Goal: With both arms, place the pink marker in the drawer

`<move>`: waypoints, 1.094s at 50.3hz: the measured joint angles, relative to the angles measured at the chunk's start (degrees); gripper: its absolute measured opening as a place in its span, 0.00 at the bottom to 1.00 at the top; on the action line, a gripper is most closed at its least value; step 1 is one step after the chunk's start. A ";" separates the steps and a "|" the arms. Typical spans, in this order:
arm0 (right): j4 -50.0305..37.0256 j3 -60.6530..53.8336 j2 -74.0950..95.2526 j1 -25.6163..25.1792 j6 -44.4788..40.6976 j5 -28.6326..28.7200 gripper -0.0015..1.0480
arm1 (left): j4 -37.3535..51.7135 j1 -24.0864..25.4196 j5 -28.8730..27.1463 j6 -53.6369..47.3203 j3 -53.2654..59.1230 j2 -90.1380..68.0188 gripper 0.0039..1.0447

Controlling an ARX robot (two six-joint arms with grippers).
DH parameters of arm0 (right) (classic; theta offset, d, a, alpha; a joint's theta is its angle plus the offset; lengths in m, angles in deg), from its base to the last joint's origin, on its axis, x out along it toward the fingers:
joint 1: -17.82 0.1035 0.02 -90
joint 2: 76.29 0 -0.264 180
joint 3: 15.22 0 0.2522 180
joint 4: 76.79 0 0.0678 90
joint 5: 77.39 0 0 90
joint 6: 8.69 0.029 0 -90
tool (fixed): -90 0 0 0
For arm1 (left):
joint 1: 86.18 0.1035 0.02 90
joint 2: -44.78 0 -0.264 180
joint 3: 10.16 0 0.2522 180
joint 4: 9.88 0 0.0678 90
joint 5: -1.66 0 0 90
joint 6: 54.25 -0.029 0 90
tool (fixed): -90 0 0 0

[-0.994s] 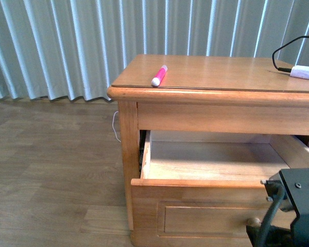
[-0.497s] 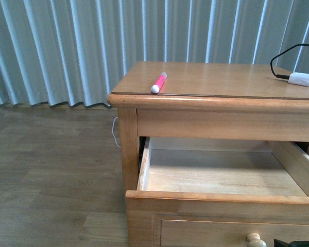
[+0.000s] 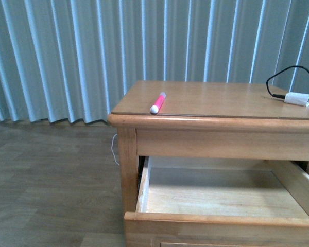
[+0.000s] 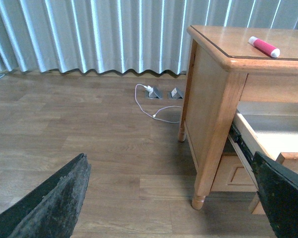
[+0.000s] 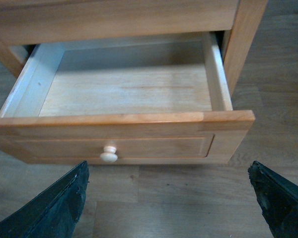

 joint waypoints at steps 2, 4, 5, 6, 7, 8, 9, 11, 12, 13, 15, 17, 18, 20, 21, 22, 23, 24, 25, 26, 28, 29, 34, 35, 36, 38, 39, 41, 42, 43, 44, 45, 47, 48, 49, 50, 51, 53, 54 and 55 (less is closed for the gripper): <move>0.22 0.00 -0.22 1.09 0.26 -0.50 0.91 | 0.00 0.00 0.00 0.00 0.00 0.00 0.94; 0.24 -0.02 -0.44 1.60 0.33 -0.44 0.91 | 0.00 0.00 0.00 0.00 -0.02 0.00 0.94; 0.24 -0.02 -0.57 1.79 0.33 -0.44 0.91 | 0.00 0.00 0.00 0.00 0.00 0.00 0.94; 0.24 -0.02 -0.68 1.88 0.35 -0.48 0.91 | 0.00 0.00 0.00 0.00 -0.02 0.00 0.94; 0.24 -0.02 -0.79 1.90 0.37 -0.48 0.91 | 0.00 0.00 -0.02 0.00 -0.02 0.00 0.94; 0.24 -0.02 -0.85 1.90 0.39 -0.50 0.91 | 0.00 0.00 -0.02 0.00 0.00 0.00 0.94; 0.24 -0.02 -0.87 1.90 0.42 -0.55 0.91 | 0.00 0.00 0.00 0.00 0.00 0.00 0.94; 0.24 -0.02 -0.87 1.90 0.52 -0.72 0.91 | 0.00 0.00 0.00 0.00 0.00 0.00 0.94; 0.24 -0.02 -0.87 1.90 0.57 -0.74 0.91 | 0.00 0.00 0.00 0.00 0.00 0.00 0.94; 0.24 0.00 -0.87 1.90 0.57 -0.77 0.91 | 0.00 0.00 0.00 0.00 0.00 0.00 0.94; 0.24 0.00 -0.87 1.90 0.63 -0.81 0.91 | 0.00 0.00 0.00 0.00 0.00 0.00 0.94; 0.24 0.00 -0.87 1.92 0.72 -0.77 0.91 | 0.00 0.00 -0.02 0.00 0.00 0.00 0.94; 0.24 -0.02 -0.87 1.92 0.74 -0.77 0.91 | 0.00 0.00 0.00 0.00 0.00 0.00 0.94; 0.24 0.00 -0.87 1.95 0.74 -0.79 0.91 | 0.00 0.00 -0.02 0.00 -0.02 0.00 0.94; 0.24 0.00 -0.87 1.95 0.74 -0.79 0.91 | 0.00 0.00 0.00 0.00 -0.02 0.00 0.94; 0.24 0.00 -0.87 1.95 0.74 -0.79 0.91 | 0.00 0.00 0.00 0.00 0.00 0.00 0.94; 0.24 -0.02 -0.87 1.95 0.74 -0.79 0.91 | 0.04 -0.11 -0.44 0.04 0.00 -0.07 0.94; 0.24 0.00 -0.87 1.95 0.74 -0.79 0.91 | 0.59 -0.74 -1.79 0.26 -0.02 -0.48 0.94; 0.24 -0.02 -0.87 1.95 0.74 -0.79 0.91 | 1.73 -1.53 -3.93 0.26 -0.07 -1.31 0.94; 0.24 -0.02 -0.87 1.95 0.76 -0.81 0.91 | 3.37 -2.67 -6.05 0.28 -0.09 -2.60 0.94; 0.24 0.00 -0.87 1.95 0.76 -0.79 0.91 | 6.80 -5.33 -9.66 0.63 -0.55 -6.43 0.94; 0.24 -0.02 -0.87 1.95 0.74 -0.79 0.91 | 8.41 -6.71 -10.88 1.09 -1.09 -8.81 0.94; 0.24 -0.02 -0.87 1.97 0.76 -0.77 0.91 | 16.50 -12.15 -12.92 1.44 -5.42 -21.27 0.94; 0.24 -0.02 -0.87 1.97 0.76 -0.79 0.91 | 18.58 -12.94 -12.87 1.60 -6.75 -24.24 0.94; 0.24 -0.02 -0.87 1.97 0.76 -0.81 0.91 | 20.44 -13.60 -12.83 1.79 -8.17 -27.08 0.94; 0.24 -0.02 -0.87 1.97 0.76 -0.85 0.91 | 23.65 -14.78 -12.79 1.75 -11.39 -32.81 0.94; 0.24 0.00 -0.87 1.97 0.76 -0.83 0.91 | 24.96 -15.28 -13.09 1.70 -13.09 -35.67 0.94; 0.24 -0.02 -0.87 1.97 0.76 -0.85 0.91 | 27.04 -16.37 -13.60 1.38 -16.63 -41.29 0.94; 0.24 0.00 -0.87 1.97 0.76 -0.85 0.91 | 27.80 -16.92 -13.81 1.22 -18.43 -44.06 0.94; 0.24 -0.02 -0.87 1.97 0.76 -0.85 0.91 | 28.37 -17.44 -13.92 0.81 -20.20 -46.71 0.94; 0.24 -0.02 -0.87 1.97 0.76 -0.83 0.91 | 28.63 -17.70 -13.99 0.72 -21.16 -48.11 0.94; 0.24 -0.02 -0.87 1.97 0.74 -0.83 0.91 | 28.98 -18.14 -14.10 0.46 -23.06 -50.75 0.94; 0.24 0.00 -0.87 1.97 0.76 -0.83 0.91 | 29.14 -19.02 -14.49 0.20 -26.88 -56.00 0.94; 0.24 0.00 -0.87 1.97 0.76 -0.83 0.91 | 29.14 -19.43 -14.47 0.04 -28.85 -58.55 0.94; 0.24 0.00 -0.87 1.97 0.76 -0.83 0.91 | 29.14 -19.80 -14.53 -0.15 -30.75 -61.09 0.94; 0.24 -0.02 -0.87 1.97 0.76 -0.83 0.91 | 29.14 -20.15 -14.82 -0.22 -32.74 -63.54 0.94; 0.24 0.00 -0.87 1.97 0.76 -0.83 0.91 | 29.14 -20.52 -15.10 -0.26 -34.71 -65.94 0.94; 0.24 0.00 -0.87 1.97 0.76 -0.85 0.91 | 29.16 -21.29 -15.04 -0.63 -38.64 -70.44 0.94; 0.24 0.00 -0.87 1.97 0.76 -0.85 0.91 | 29.14 -21.46 -15.02 -0.79 -39.65 -71.52 0.94; 0.24 -0.02 -0.87 1.97 0.76 -0.85 0.91 | 28.92 -21.81 -15.04 -1.27 -42.10 -74.12 0.94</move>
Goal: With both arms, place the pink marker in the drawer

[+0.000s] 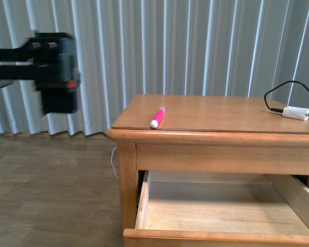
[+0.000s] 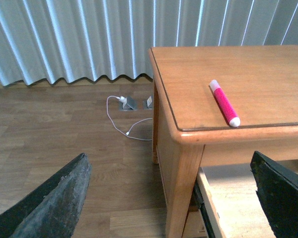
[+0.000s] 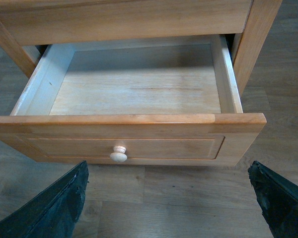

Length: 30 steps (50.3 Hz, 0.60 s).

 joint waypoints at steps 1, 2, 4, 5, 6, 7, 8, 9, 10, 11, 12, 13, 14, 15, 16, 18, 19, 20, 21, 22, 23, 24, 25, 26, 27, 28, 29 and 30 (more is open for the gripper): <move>0.00 0.00 0.00 0.00 0.00 0.00 0.91 | -0.46 -0.31 -0.26 -0.22 -2.49 -2.47 0.94; 0.00 0.02 0.00 0.00 0.00 0.00 0.91 | -0.72 -0.42 -0.44 -0.26 -3.43 -3.41 0.94; 0.00 0.02 0.00 0.00 0.00 0.00 0.91 | -2.08 -0.72 -0.79 -0.37 -7.17 -7.02 0.94; 0.00 0.00 0.00 0.00 0.00 0.00 0.91 | -2.86 -0.79 -0.94 -0.35 -8.96 -8.70 0.94; 0.00 0.02 0.00 0.00 0.00 0.02 0.91 | -3.98 -0.87 -1.16 -0.28 -11.19 -10.73 0.94; 0.00 0.00 0.00 0.00 0.00 0.00 0.91 | -4.63 -0.90 -1.44 -0.31 -12.52 -12.00 0.94; 0.00 0.00 0.00 0.00 0.00 0.00 0.91 | -5.29 -0.94 -1.66 -0.33 -14.19 -13.57 0.94; 0.00 0.00 0.00 0.00 0.00 0.00 0.91 | -6.21 -0.94 -1.75 -0.33 -16.68 -15.96 0.94; 0.00 0.00 0.00 0.00 0.00 0.02 0.91 | -7.50 -0.92 -1.49 -0.20 -19.15 -18.21 0.94; 0.00 0.00 0.00 0.00 -0.02 0.00 0.91 | -8.57 -0.90 -1.14 0.11 -20.79 -19.63 0.94; 0.00 0.02 0.00 0.00 0.00 0.00 0.91 | -10.47 -0.83 -0.48 0.70 -23.45 -21.97 0.94; 0.00 0.00 0.00 0.00 0.00 0.00 0.91 | -11.89 -0.81 0.20 1.11 -25.59 -23.82 0.94; 0.00 0.00 0.00 0.00 0.00 0.02 0.91 | -13.00 -0.79 0.63 1.53 -26.99 -25.03 0.94; 0.00 0.00 0.00 0.00 -0.02 0.00 0.91 | -13.94 -0.76 0.87 1.90 -28.11 -25.88 0.94; 0.00 0.00 0.00 0.00 0.00 0.00 0.91 | -15.10 -0.76 1.22 2.49 -29.42 -26.88 0.94; 0.00 0.00 0.00 0.00 0.00 0.00 0.91 | -16.57 -0.94 1.33 2.64 -31.74 -28.79 0.94; 0.00 0.00 0.00 0.00 0.00 0.00 0.91 | -16.81 -0.98 1.33 2.64 -32.28 -29.24 0.94; 0.00 0.00 0.00 0.00 0.00 0.00 0.91 | -17.29 -1.07 1.29 2.64 -33.33 -30.08 0.94; 0.00 0.00 0.00 0.00 0.00 0.00 0.91 | -17.79 -1.20 1.07 2.60 -34.38 -30.82 0.94; 0.00 0.02 0.00 0.00 0.00 0.02 0.91 | -18.01 -1.29 0.90 2.56 -34.88 -31.21 0.94; 0.00 0.02 0.00 0.00 0.00 0.02 0.91 | -18.43 -1.44 0.44 2.49 -35.87 -31.93 0.94; 0.00 0.02 0.00 0.00 0.00 0.00 0.91 | -19.02 -1.60 -0.02 2.47 -37.09 -32.79 0.94; 0.00 0.00 0.00 0.00 0.00 0.00 0.91 | -19.15 -1.64 -0.02 2.49 -37.38 -32.98 0.94; 0.00 0.00 0.00 0.00 0.00 0.00 0.91 | -19.74 -1.77 -0.22 2.51 -38.29 -33.55 0.94; 0.00 0.02 0.00 0.00 0.00 0.00 0.91 | -20.37 -1.88 -0.24 2.56 -39.21 -34.16 0.94; 0.00 0.00 0.00 0.00 0.00 0.02 0.91 | -20.90 -2.01 -0.22 2.54 -40.11 -34.75 0.94; 0.00 0.02 0.00 0.00 0.00 0.02 0.91 | -21.09 -2.08 -0.22 2.51 -40.52 -35.04 0.94; 0.00 0.00 0.00 0.00 0.00 0.00 0.91 | -21.57 -2.21 -0.20 2.56 -41.33 -35.60 0.94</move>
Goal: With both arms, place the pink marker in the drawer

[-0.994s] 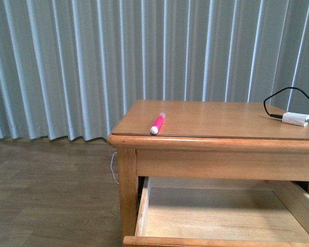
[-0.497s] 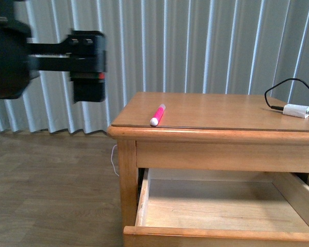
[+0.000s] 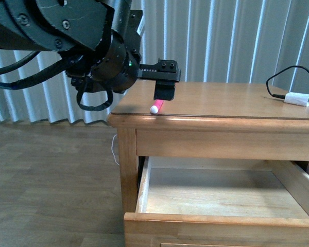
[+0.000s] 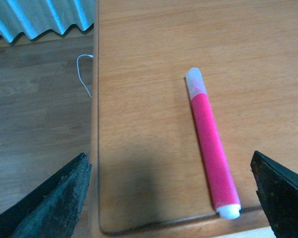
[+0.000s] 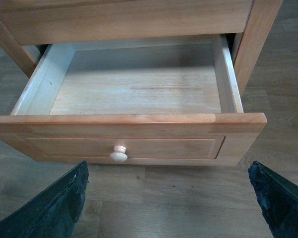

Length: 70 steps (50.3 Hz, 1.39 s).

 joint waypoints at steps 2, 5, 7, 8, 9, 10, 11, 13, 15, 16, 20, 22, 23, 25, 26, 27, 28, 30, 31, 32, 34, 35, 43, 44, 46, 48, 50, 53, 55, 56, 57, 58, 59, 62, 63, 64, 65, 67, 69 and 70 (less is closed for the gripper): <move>0.00 0.02 0.00 0.00 0.00 0.00 0.91 | -0.94 -0.13 0.26 0.13 -1.11 -0.76 0.94; 0.00 0.02 0.00 0.00 0.00 0.00 0.91 | -2.64 -0.42 0.70 0.28 -2.67 -2.03 0.94; 0.00 0.00 0.00 0.00 0.00 0.00 0.91 | -3.32 -0.61 0.55 0.31 -3.50 -2.97 0.94; 0.00 0.02 0.00 0.00 0.00 0.00 0.91 | -3.93 -0.72 0.63 0.37 -4.00 -3.58 0.94; 0.00 0.02 0.00 0.00 0.00 0.00 0.91 | -4.35 -0.79 0.66 0.42 -4.33 -3.98 0.94; 0.00 0.00 0.00 0.00 0.00 0.02 0.91 | -4.76 -0.83 0.57 0.44 -4.59 -4.39 0.94; 0.00 0.02 0.00 0.00 0.00 0.00 0.91 | -4.90 -0.85 0.50 0.46 -4.72 -4.61 0.94; 0.00 0.02 0.00 0.00 0.00 0.00 0.91 | -5.31 -0.98 0.26 0.50 -5.18 -5.38 0.94; 0.00 0.02 0.00 0.00 0.00 0.00 0.91 | -5.70 -1.05 0.33 0.70 -5.66 -5.95 0.94; 0.00 0.00 0.00 0.00 0.00 0.02 0.91 | -5.77 -1.11 0.33 0.83 -5.97 -6.14 0.94; 0.00 0.02 0.00 0.00 0.00 0.00 0.91 | -6.54 -1.36 0.42 0.66 -7.26 -6.67 0.94; 0.00 0.02 0.00 0.00 0.00 0.00 0.91 | -7.28 -1.49 0.42 0.44 -7.78 -6.82 0.94; 0.00 0.02 0.00 0.00 0.00 0.00 0.91 | -7.43 -1.51 0.39 0.39 -7.85 -6.86 0.94; 0.00 0.02 0.00 0.00 0.00 0.02 0.91 | -7.93 -1.62 0.37 0.09 -8.13 -7.04 0.94; 0.00 0.00 0.00 0.00 0.00 0.00 0.91 | -8.07 -1.64 0.33 0.09 -8.24 -7.08 0.94; 0.00 0.02 0.00 0.00 0.00 0.00 0.91 | -8.26 -1.66 0.24 0.00 -8.39 -7.13 0.94; 0.00 0.02 0.00 0.00 0.00 0.00 0.91 | -8.52 -1.70 0.13 -0.04 -8.52 -7.19 0.94; 0.00 0.02 0.00 0.00 0.00 0.00 0.91 | -8.74 -1.75 0.04 -0.26 -8.61 -7.21 0.92; 0.00 0.02 0.00 0.00 0.00 0.02 0.91 | -8.90 -1.77 -0.02 -0.39 -8.70 -7.21 0.89; 0.00 0.00 0.00 0.00 0.00 0.00 0.91 | -8.94 -1.77 0.00 -0.46 -8.70 -7.21 0.87; 0.00 0.00 0.00 0.00 0.00 0.00 0.91 | -8.94 -1.77 0.00 -0.68 -8.72 -7.21 0.82; 0.00 0.00 0.00 0.00 0.00 0.00 0.91 | -8.94 -1.79 0.00 -0.92 -8.72 -7.21 0.77; 0.00 0.00 0.00 0.00 0.00 0.00 0.91 | -8.92 -1.88 -0.02 -1.49 -8.70 -7.21 0.55; 0.00 0.00 0.00 0.00 0.00 0.00 0.91 | -8.92 -1.86 0.00 -1.53 -8.70 -7.21 0.52; 0.00 0.02 0.00 0.00 0.00 0.00 0.91 | -8.92 -1.81 0.00 -1.55 -8.70 -7.21 0.47; 0.00 0.02 0.00 0.00 0.00 0.00 0.91 | -8.92 -1.75 0.04 -1.57 -8.68 -7.21 0.42; 0.00 0.00 0.00 0.00 0.00 0.00 0.91 | -8.92 -1.68 0.04 -1.70 -8.66 -7.21 0.37; 0.00 0.00 0.00 0.00 0.00 0.02 0.91 | -8.81 -1.53 0.24 -1.90 -8.46 -7.21 0.28; 0.00 0.00 0.00 0.00 0.00 0.00 0.91 | -8.57 -1.42 0.39 -1.99 -8.31 -7.21 0.23; 0.00 0.00 0.00 0.00 0.00 0.02 0.91 | -8.31 -1.38 0.44 -2.14 -8.15 -7.21 0.20; 0.00 0.02 0.00 0.00 0.00 0.00 0.91 | -8.13 -1.38 0.52 -2.21 -8.04 -7.19 0.18; 0.00 0.02 0.00 0.00 0.00 0.00 0.91 | -7.52 -1.36 0.94 -2.36 -7.72 -7.06 0.16; 0.00 0.00 0.00 0.00 0.00 0.00 0.91 | -7.34 -1.36 1.05 -2.40 -7.63 -7.02 0.15; 0.00 0.02 0.00 0.00 0.00 0.00 0.91 | -4.90 -1.31 3.28 -2.49 -6.21 -6.54 0.14; 0.00 0.02 0.00 0.00 0.00 0.00 0.91 | -4.02 -1.22 4.13 -2.64 -5.60 -6.29 0.14; 0.00 0.02 0.00 0.00 0.00 0.00 0.91 | -3.72 -1.20 4.63 -2.84 -5.35 -6.14 0.14; 0.00 0.02 0.00 0.00 0.00 0.00 0.91 | -3.08 -1.16 5.27 -3.06 -4.81 -5.86 0.14; 0.00 0.02 0.00 0.00 0.00 0.00 0.91 | -1.92 -1.11 6.58 -3.28 -3.74 -5.25 0.14; 0.00 0.00 0.00 0.00 0.00 0.02 0.91 | -0.42 -1.07 8.48 -3.30 -2.49 -4.57 0.14; 0.00 0.00 0.00 0.00 0.00 0.00 0.91 | 0.35 -1.01 9.62 -3.34 -1.86 -3.96 0.14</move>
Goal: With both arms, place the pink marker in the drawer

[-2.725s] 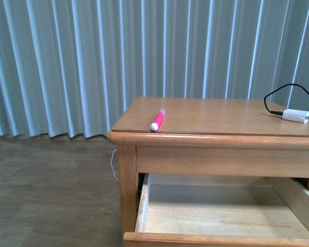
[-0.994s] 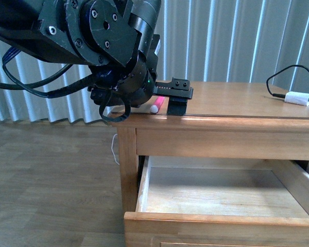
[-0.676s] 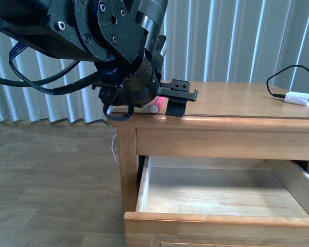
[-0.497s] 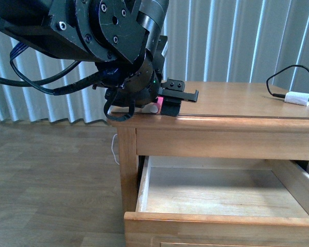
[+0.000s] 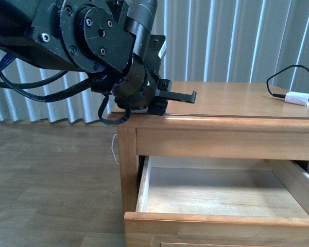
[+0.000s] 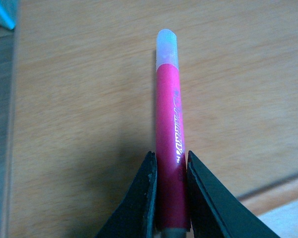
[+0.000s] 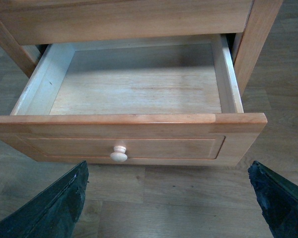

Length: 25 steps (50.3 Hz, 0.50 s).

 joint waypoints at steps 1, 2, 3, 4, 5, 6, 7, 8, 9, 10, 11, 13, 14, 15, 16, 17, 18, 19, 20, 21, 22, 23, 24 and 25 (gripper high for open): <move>0.00 0.02 0.00 0.00 0.00 0.00 0.91 | 1.07 0.00 1.81 -0.20 1.03 0.59 0.14; 0.00 0.02 0.00 0.00 0.00 0.00 0.91 | 1.97 0.02 3.43 -0.61 2.08 1.46 0.14; 0.00 0.00 0.00 0.00 0.00 0.00 0.91 | 2.14 0.04 3.72 -0.81 2.27 1.68 0.14; 0.00 0.02 0.00 0.00 0.00 0.00 0.91 | 2.80 0.04 4.98 -1.07 3.19 2.60 0.14; 0.00 0.00 0.00 0.00 0.00 0.00 0.91 | 3.43 0.11 6.21 -1.33 4.07 3.45 0.14; 0.00 0.00 0.00 0.00 0.00 0.00 0.91 | 3.74 0.13 6.88 -1.49 4.50 3.91 0.14; 0.00 0.00 0.00 0.00 0.00 0.00 0.91 | 4.37 0.15 8.33 -1.70 5.38 4.87 0.14; 0.00 0.00 0.00 0.00 0.00 0.00 0.91 | 4.90 0.17 9.81 -2.08 6.23 5.90 0.14; 0.00 0.00 0.00 0.00 0.00 0.00 0.91 | 5.14 0.20 10.62 -2.25 6.67 6.43 0.14; 0.00 0.02 0.00 0.00 0.00 0.00 0.91 | 5.55 0.24 12.17 -2.71 7.56 7.50 0.14; 0.00 0.00 0.00 0.00 0.00 0.00 0.91 | 5.79 0.28 13.66 -2.97 8.44 8.52 0.14; 0.00 0.02 0.00 0.00 0.00 0.00 0.91 | 5.81 0.33 15.34 -3.52 9.55 9.97 0.14; 0.00 0.02 0.00 0.00 0.00 0.00 0.91 | 5.81 0.35 17.03 -4.07 10.27 10.91 0.14; 0.00 0.00 0.00 0.00 0.00 0.00 0.91 | 5.79 0.37 17.70 -4.15 10.62 11.34 0.14; 0.00 0.00 0.00 0.00 0.00 0.00 0.91 | 5.68 0.39 19.21 -4.66 11.45 12.31 0.14; 0.00 0.00 0.00 0.00 0.00 0.00 0.91 | 5.60 0.44 20.04 -5.05 11.96 12.81 0.14; 0.00 0.00 0.00 0.00 0.00 0.00 0.91 | 5.57 0.44 20.65 -5.31 12.26 13.14 0.14; 0.00 0.02 0.00 0.00 0.00 0.00 0.91 | 5.53 0.44 21.68 -5.84 12.87 13.68 0.14; 0.00 0.02 0.00 0.00 0.00 0.00 0.91 | 5.53 0.46 22.45 -6.34 13.35 14.16 0.14; 0.00 0.00 0.00 0.00 0.00 0.02 0.91 | 5.53 0.48 23.76 -7.04 14.21 14.56 0.14; 0.00 0.02 0.00 0.00 0.00 0.00 0.91 | 5.53 0.50 24.24 -7.17 14.53 14.75 0.14; 0.00 0.02 0.00 0.00 0.00 0.00 0.91 | 5.53 0.50 25.11 -7.63 15.23 15.02 0.14; 0.00 0.00 0.00 0.00 0.00 0.00 0.91 | 5.53 0.52 25.94 -8.35 15.93 15.23 0.14; 0.00 0.00 0.00 0.00 0.00 0.00 0.91 | 5.53 0.52 26.64 -8.76 16.57 15.32 0.14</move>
